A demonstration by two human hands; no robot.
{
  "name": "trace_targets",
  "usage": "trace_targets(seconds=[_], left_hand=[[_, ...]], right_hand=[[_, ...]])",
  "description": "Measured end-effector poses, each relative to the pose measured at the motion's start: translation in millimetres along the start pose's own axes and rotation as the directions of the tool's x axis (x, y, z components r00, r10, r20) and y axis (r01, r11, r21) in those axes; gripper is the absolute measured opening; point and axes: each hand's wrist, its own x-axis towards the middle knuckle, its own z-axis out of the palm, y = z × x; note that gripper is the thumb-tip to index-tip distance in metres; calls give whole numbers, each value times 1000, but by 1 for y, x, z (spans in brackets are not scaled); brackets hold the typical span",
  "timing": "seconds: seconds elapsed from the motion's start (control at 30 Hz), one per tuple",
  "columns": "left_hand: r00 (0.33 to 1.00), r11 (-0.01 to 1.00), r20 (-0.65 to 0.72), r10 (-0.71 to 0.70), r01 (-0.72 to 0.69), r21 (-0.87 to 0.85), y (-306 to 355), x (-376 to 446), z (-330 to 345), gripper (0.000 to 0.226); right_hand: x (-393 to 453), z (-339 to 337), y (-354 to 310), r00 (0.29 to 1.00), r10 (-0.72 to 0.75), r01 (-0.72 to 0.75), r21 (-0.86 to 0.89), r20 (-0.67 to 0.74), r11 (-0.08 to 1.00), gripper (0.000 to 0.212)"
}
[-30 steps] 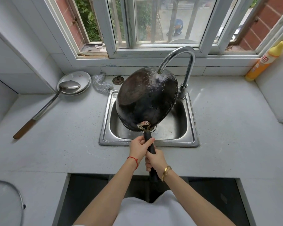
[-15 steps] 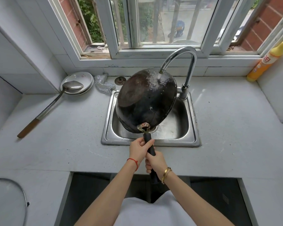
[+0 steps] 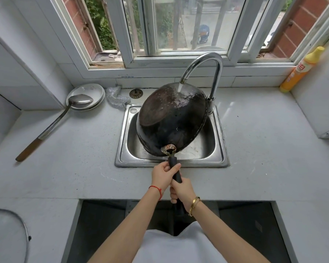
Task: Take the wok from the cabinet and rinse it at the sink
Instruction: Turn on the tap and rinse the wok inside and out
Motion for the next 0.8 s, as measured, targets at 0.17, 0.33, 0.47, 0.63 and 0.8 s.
trace_targets(seconds=[0.17, 0.33, 0.47, 0.63, 0.8], left_hand=[[1000, 1000, 13, -2, 2, -5, 0, -3, 3, 27], [1000, 1000, 15, 1, -1, -10, 4, -2, 3, 20], [1000, 1000, 12, 7, -7, -1, 10, 2, 2, 24], [1000, 1000, -15, 8, -8, 2, 15, 10, -2, 31], [1000, 1000, -15, -3, 3, -13, 17, 14, -3, 30]], right_hand=[[-4, -2, 2, 1000, -12, 12, 0, -7, 1000, 21], [-3, -4, -1, 1000, -23, 23, -3, 6, 1000, 20], [2, -2, -7, 1000, -28, 28, -29, 6, 999, 24], [11, -1, -12, 999, -31, 32, -44, 14, 999, 23], [17, 0, -16, 1000, -24, 25, -62, 18, 998, 25]])
